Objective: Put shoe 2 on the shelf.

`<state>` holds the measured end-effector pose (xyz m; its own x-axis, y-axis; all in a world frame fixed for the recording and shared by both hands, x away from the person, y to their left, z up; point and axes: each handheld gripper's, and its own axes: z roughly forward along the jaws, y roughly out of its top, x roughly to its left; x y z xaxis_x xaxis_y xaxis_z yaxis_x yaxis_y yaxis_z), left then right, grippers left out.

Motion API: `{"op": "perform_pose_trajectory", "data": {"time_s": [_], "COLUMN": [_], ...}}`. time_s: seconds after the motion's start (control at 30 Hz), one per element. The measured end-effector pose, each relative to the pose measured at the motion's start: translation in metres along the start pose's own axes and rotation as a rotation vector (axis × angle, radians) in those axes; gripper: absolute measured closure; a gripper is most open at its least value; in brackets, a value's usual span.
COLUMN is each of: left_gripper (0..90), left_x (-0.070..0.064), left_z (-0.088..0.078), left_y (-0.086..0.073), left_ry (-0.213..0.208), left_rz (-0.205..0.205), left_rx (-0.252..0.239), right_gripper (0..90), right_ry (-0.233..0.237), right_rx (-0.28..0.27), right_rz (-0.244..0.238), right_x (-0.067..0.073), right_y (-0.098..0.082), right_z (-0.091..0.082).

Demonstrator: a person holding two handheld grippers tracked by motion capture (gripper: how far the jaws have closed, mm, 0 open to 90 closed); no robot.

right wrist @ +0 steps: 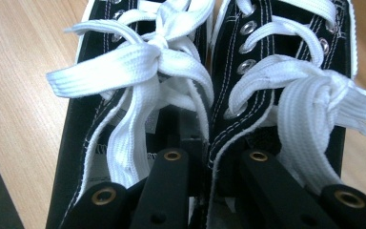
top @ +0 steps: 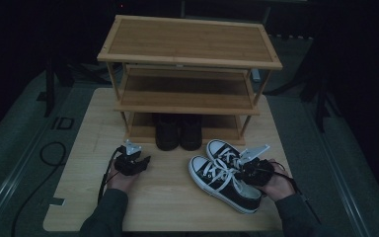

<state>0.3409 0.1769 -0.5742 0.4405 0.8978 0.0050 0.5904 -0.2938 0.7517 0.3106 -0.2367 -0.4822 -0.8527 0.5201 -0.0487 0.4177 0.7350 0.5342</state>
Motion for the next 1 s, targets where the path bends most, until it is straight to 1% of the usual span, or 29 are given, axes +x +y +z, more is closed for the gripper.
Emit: {"op": "perform_pose_trajectory", "data": {"time_s": [0.13,0.2,0.23,0.33,0.63,0.8,1.0], "left_gripper": [53.8,53.8,53.8,53.8,53.8,53.8,53.8], "left_x": [0.000,0.000,0.000,0.000,0.000,0.000,0.000], "left_z": [0.000,0.000,0.000,0.000,0.000,0.000,0.000], "left_y": [0.000,0.000,0.000,0.000,0.000,0.000,0.000], "left_ry": [0.000,0.000,0.000,0.000,0.000,0.000,0.001], "left_rz": [0.000,-0.001,-0.001,-0.001,0.000,0.000,0.001], "left_rx": [0.000,-0.001,-0.001,0.000,0.000,0.000,0.000], "right_gripper": [85.9,85.8,85.8,85.8,85.7,85.7,85.7], "right_ry": [0.000,-0.002,-0.002,-0.004,0.022,0.034,0.049], "right_rx": [-0.003,-0.013,-0.013,-0.024,-0.044,-0.043,-0.042], "right_rz": [-0.008,-0.018,-0.018,-0.045,-0.099,-0.132,-0.172], "right_x": [-0.002,-0.004,-0.004,-0.006,-0.010,-0.010,-0.010], "right_y": [0.005,0.009,0.009,0.014,0.030,0.042,0.057], "right_z": [-0.006,-0.014,-0.014,-0.023,-0.044,-0.052,-0.057]}}
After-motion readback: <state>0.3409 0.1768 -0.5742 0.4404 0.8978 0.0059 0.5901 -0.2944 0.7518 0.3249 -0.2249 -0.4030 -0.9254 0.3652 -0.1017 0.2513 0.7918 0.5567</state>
